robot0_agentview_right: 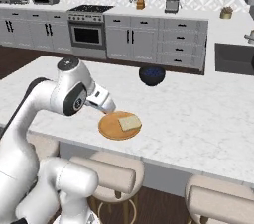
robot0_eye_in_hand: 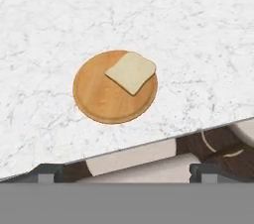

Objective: Start the toaster. Once the lever pops up, take the bread to the plate on the dining counter.

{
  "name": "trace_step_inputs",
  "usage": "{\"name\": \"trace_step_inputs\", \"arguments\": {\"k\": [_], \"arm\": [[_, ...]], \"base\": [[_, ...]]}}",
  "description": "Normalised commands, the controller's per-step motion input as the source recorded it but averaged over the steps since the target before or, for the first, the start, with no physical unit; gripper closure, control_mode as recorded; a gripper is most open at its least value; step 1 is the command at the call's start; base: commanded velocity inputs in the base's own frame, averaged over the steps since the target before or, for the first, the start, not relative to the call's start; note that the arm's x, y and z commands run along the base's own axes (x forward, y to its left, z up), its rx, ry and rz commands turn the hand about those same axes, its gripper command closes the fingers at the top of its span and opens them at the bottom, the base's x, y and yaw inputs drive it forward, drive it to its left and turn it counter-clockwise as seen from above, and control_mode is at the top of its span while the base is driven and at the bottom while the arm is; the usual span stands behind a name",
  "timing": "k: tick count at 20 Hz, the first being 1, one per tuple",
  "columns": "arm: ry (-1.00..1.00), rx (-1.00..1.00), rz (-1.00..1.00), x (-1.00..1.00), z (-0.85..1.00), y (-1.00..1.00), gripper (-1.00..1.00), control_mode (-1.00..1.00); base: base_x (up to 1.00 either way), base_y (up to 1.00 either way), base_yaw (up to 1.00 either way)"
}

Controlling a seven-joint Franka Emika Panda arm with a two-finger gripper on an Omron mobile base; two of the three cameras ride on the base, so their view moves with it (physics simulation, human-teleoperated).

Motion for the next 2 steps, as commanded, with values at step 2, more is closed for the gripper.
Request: {"name": "trace_step_inputs", "arguments": {"k": [2], "arm": [[0.17, -0.05, -0.04, -0.82, 0.08, 0.00, -1.00, -1.00]], "base": [[0.00, 0.00, 0.00]]}}
